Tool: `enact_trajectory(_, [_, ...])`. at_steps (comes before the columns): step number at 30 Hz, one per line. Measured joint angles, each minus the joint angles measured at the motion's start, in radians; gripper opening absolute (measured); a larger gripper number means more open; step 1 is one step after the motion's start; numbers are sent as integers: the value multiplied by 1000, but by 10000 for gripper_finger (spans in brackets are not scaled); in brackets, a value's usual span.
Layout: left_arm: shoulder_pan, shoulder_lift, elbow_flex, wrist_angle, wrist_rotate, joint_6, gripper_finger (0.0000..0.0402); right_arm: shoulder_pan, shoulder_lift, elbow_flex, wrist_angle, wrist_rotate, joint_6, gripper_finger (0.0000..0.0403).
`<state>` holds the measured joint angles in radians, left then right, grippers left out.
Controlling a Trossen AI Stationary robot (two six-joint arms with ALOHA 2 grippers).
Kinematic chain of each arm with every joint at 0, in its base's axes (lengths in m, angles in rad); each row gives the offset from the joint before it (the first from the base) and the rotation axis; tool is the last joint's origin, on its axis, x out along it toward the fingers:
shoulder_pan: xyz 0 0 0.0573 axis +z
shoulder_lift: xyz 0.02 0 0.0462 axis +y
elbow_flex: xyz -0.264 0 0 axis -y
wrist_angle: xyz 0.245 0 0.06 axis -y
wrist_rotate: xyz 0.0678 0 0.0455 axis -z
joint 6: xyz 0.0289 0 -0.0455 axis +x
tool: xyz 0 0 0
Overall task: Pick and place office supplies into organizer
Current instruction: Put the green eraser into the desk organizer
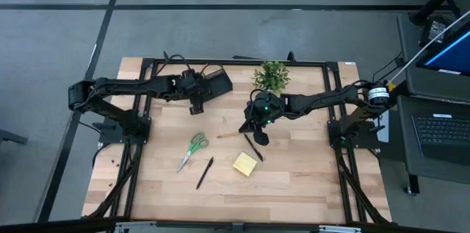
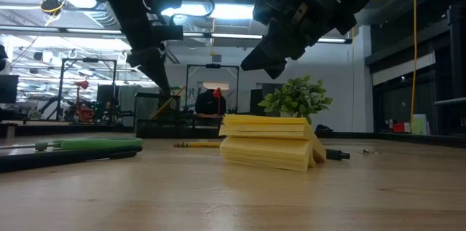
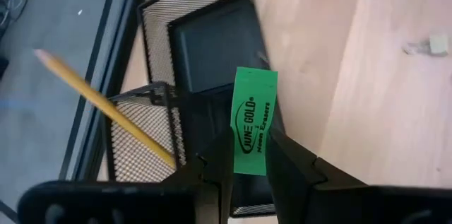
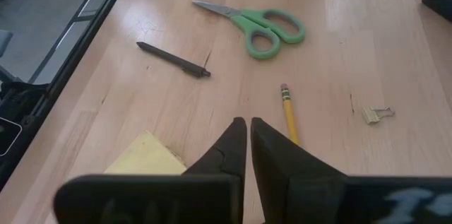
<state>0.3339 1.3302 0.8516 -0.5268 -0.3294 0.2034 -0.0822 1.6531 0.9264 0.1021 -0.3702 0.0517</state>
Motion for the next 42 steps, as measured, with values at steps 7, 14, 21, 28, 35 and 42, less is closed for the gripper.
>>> enact_trajectory(7, [34, 0, 0, 0, 11, -8, 68, 0, 0, 0, -1, 0, 0, 26])
enact_trajectory(14, [63, 2, -68, 72, 58, -17, 68, 0, 0, 0, -1, 0, 0, 26])
enact_trajectory(21, [104, 3, -116, 119, 58, -67, 68, 0, 0, 0, -1, 2, 0, 26])
enact_trajectory(28, [127, 3, -116, 142, 73, -112, 68, 0, 0, 0, 0, 2, -1, 26])
enact_trajectory(35, [126, 3, -116, 136, 96, -142, 69, 0, 0, 0, 0, 2, -1, 26])
enact_trajectory(42, [126, 3, -116, 135, 94, -166, 69, 0, 0, 0, 0, 2, -1, 26])
